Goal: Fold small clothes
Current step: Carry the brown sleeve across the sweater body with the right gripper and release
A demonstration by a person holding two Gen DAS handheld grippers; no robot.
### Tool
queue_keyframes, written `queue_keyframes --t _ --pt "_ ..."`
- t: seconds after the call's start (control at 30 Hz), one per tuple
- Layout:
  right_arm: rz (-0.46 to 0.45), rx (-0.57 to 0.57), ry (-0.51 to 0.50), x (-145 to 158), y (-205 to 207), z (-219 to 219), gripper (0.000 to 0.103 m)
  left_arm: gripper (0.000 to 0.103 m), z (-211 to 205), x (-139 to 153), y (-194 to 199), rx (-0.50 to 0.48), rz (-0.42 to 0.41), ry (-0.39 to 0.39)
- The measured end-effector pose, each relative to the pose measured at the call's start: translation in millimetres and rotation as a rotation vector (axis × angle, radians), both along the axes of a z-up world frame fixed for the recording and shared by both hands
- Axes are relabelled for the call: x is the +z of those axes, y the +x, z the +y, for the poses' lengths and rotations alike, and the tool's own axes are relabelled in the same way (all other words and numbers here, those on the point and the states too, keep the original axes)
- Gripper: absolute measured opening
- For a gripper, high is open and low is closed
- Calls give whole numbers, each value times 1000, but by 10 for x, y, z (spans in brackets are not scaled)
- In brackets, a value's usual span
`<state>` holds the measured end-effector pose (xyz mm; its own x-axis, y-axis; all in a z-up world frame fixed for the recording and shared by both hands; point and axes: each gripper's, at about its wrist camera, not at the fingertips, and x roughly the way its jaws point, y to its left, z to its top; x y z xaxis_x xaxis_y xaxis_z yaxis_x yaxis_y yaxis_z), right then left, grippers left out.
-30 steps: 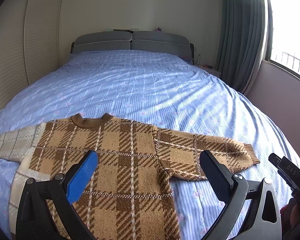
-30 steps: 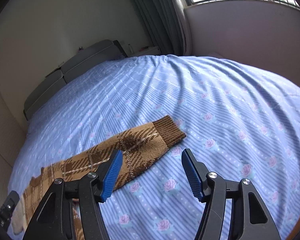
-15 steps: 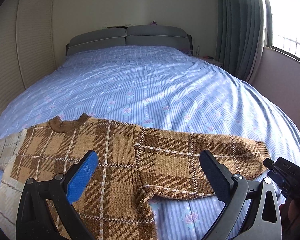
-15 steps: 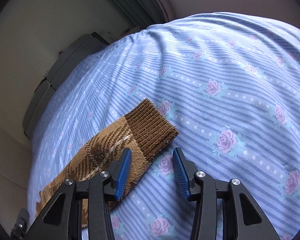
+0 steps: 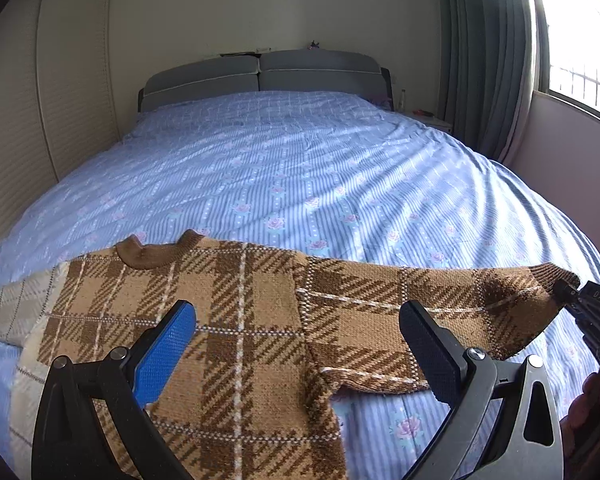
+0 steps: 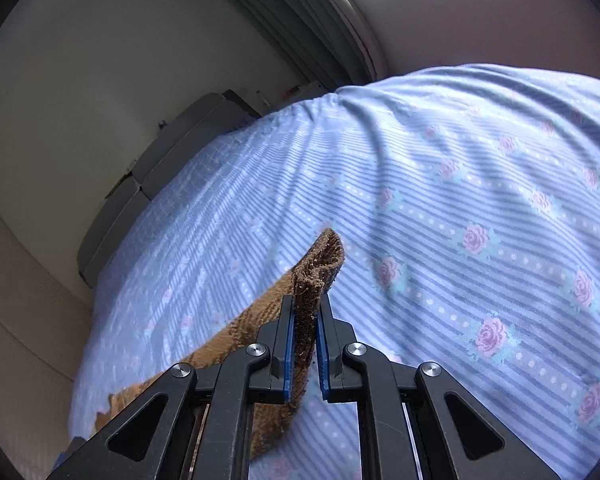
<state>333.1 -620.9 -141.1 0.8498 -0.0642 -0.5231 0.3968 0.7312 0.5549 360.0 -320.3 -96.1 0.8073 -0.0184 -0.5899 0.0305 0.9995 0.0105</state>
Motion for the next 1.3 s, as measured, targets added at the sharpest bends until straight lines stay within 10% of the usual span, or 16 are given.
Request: queue_keyframes --t 0.53,0.97,1.3 --pt "-225 402 -228 1157 306 2362 11 103 2143 524 -402 230 -49 -74" --pt "-41 657 -386 324 696 4533 11 103 4010 234 -829 419 4 -70" --pt "47 758 -459 -105 543 5213 11 103 4467 -74 -895 457 45 -74"
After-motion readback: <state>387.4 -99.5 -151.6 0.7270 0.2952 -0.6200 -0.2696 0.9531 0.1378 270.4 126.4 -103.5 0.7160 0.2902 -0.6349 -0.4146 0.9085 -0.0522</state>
